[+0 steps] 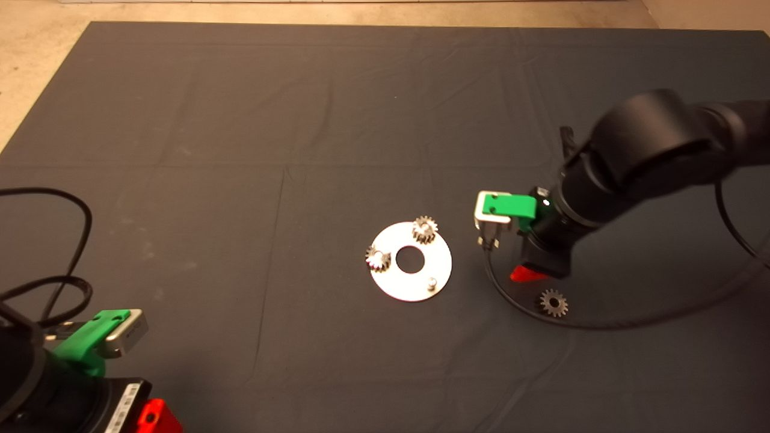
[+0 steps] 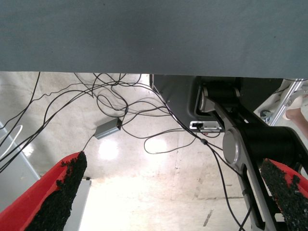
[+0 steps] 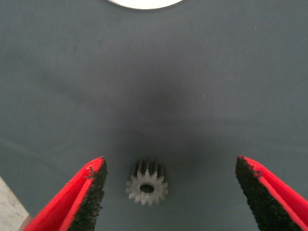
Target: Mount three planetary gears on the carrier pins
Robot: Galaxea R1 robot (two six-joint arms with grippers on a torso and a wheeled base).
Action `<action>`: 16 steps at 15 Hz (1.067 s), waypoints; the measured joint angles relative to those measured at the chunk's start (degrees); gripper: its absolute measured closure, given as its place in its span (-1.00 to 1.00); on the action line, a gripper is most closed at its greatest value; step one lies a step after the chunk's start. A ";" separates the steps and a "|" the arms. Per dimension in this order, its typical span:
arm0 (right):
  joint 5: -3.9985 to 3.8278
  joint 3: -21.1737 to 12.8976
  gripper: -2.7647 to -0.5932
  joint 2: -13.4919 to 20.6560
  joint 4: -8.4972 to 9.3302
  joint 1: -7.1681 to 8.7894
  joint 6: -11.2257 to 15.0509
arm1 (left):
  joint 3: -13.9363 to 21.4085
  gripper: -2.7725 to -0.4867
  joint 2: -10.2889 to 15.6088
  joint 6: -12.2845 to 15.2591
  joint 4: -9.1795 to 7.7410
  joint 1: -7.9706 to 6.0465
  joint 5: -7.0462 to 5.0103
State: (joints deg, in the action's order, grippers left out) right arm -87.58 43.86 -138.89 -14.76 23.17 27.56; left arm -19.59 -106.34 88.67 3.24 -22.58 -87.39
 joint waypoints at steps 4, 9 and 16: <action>-0.34 -6.17 -0.30 4.76 0.67 0.51 0.44 | 0.00 -0.86 -1.06 -2.38 0.00 0.00 -0.01; 0.07 -12.41 -0.45 7.37 0.90 0.52 0.41 | 0.00 -0.86 -3.31 -5.35 -0.02 0.00 -0.01; -0.04 -16.33 -0.59 17.29 -0.92 0.48 0.41 | 0.00 -0.86 -3.83 -5.92 -2.03 0.00 -0.02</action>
State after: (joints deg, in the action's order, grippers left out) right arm -87.61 27.53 -121.60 -15.69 23.65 27.98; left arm -19.59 -110.17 82.75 1.21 -22.58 -87.41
